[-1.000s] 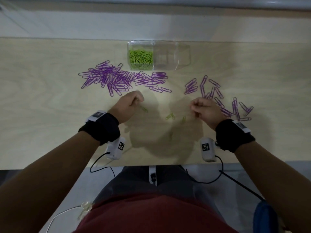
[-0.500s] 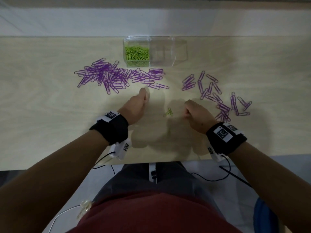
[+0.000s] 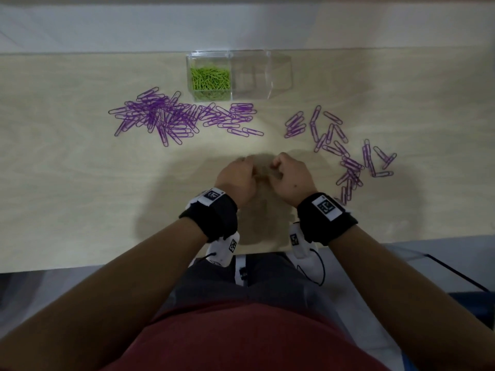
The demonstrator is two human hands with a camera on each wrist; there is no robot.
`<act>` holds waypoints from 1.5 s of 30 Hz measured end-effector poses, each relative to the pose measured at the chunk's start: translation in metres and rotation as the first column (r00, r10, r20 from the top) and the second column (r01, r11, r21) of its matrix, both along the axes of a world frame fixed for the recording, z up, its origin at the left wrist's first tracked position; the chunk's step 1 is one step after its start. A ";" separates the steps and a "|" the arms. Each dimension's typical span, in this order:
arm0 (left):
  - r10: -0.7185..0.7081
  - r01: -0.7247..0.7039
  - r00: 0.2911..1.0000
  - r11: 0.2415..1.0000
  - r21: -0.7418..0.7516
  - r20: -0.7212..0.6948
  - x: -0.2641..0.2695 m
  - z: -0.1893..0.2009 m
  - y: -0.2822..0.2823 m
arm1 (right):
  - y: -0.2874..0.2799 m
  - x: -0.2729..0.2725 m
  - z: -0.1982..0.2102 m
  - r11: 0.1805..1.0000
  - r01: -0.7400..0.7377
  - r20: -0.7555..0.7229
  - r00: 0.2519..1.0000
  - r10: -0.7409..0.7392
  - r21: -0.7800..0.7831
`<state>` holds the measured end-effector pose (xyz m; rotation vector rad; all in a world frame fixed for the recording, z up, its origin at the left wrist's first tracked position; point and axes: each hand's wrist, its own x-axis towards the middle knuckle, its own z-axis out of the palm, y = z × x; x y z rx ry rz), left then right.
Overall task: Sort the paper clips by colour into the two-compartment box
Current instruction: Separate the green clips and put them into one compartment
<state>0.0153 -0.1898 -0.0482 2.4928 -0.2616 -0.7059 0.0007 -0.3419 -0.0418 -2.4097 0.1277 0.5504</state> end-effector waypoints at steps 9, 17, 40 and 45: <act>-0.107 0.099 0.994 0.957 -0.271 -0.013 0.002 0.013 0.050 | 0.013 0.012 0.007 0.976 -0.151 -0.086 0.987 0.139 -0.160; -0.629 0.633 0.769 0.774 0.004 0.114 -0.009 0.009 0.014 | -0.021 0.034 0.014 0.999 -0.001 -0.110 0.994 -0.004 -0.042; -0.185 0.164 0.955 0.981 0.106 0.232 0.114 0.073 0.101 | 0.123 0.195 0.061 0.810 -0.498 0.135 0.820 0.556 -0.311; -0.228 0.174 0.942 0.960 0.221 0.245 0.164 0.077 0.079 | 0.078 0.181 0.067 0.918 -0.392 0.323 0.862 0.390 -0.060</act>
